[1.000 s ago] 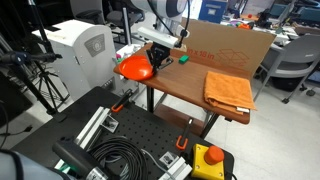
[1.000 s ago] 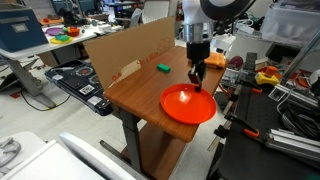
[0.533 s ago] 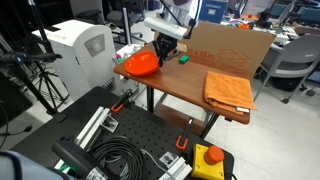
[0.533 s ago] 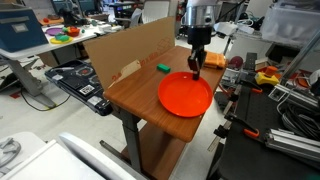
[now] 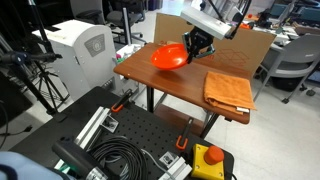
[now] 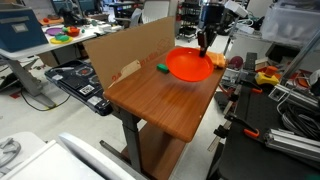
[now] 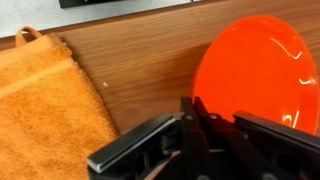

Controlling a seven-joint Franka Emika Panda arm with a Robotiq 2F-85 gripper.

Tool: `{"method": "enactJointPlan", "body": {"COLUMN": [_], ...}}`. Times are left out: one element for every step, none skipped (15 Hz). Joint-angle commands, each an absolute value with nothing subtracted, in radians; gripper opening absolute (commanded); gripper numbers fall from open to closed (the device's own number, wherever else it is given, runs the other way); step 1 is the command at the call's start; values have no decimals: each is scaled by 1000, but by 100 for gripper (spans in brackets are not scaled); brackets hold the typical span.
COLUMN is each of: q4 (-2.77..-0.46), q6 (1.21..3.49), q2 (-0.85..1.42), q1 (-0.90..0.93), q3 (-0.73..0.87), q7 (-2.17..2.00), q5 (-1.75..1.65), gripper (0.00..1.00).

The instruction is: Move the orange plate to the right

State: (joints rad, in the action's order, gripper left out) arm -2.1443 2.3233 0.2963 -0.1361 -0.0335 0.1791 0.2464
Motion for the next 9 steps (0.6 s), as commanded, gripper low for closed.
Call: {"method": "enactJointPlan", "body": {"q4": [-2085,-2068,-2049,-2036,-2023,-2012,-2001,-1992,-1981], "q6": [2287,2276,2266,2257,2251,2243,2236,2229,2223], "q2": [363,384,410,430,453,476,498,518,536], "q1": [-160,-162,-160,-157,-151,-146,-140,-133,-128], "q3": [5,13,17,20,20,20,23,26,28], "q7": [192,179,167,160,151,141,127,113,103], "q5": [255,250,246,242,236,226,212,199,188], "gripper": [1,1,1,1,1,1,1,1,1]}}
